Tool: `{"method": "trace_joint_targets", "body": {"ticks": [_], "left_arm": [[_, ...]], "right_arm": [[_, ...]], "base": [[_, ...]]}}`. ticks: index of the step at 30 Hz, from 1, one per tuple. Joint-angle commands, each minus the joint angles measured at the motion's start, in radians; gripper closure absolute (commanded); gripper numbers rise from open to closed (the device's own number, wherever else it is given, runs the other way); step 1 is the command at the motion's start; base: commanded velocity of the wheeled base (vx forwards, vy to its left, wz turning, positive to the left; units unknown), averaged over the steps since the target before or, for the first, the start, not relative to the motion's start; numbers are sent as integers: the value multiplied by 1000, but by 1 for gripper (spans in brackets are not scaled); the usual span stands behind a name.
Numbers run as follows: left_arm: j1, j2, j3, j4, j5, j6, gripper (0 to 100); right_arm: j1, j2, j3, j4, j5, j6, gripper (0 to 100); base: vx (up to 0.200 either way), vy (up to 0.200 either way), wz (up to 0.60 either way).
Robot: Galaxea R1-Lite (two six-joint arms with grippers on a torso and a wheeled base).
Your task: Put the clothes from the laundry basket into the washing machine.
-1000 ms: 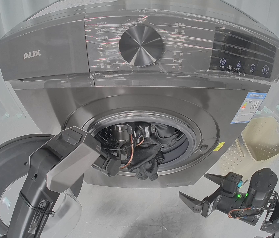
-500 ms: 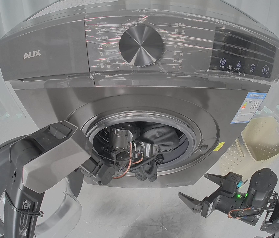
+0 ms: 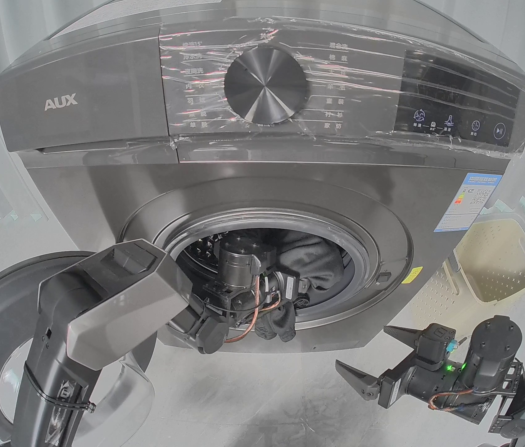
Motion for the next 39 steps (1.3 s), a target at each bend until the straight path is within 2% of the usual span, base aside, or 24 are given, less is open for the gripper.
{"method": "trace_joint_targets", "body": {"ticks": [1,4,8,13,18,19,23,27,30,32,33,36,39], "left_arm": [[6,100,-171,-19,46,-8,100],[19,137,-311,-17,117,-13,100],[59,154,-418,-6,160,-31,100],[103,146,-420,-5,177,-31,100],[111,142,-395,-8,177,-30,100],[109,140,-391,-10,177,-30,0],[95,123,-351,-6,175,-31,0],[77,42,-208,4,157,-30,0],[60,-39,-49,32,103,-25,0],[57,-55,-17,33,91,-21,0],[45,-90,57,33,65,-13,0],[31,-108,125,33,31,-5,0],[22,-96,145,26,26,-2,0]], "right_arm": [[2,11,0,-3,0,0,0],[2,14,0,-1,0,0,0],[2,21,0,-1,0,2,0],[2,30,0,-1,0,2,0],[4,37,-1,-4,0,2,0],[2,37,0,-4,0,2,0],[2,36,0,-4,0,3,0],[2,36,0,-4,0,3,0],[2,36,0,-4,0,3,0],[2,36,0,-4,0,3,0],[4,34,0,-6,0,2,0],[4,34,0,-6,0,2,0],[4,33,0,-6,0,2,0]], "base": [[0,0,0],[0,0,0],[0,0,0],[0,0,0],[0,0,0],[0,0,0],[0,0,0],[0,0,0],[0,0,0],[0,0,0],[0,0,0],[0,0,0],[0,0,0]]}}
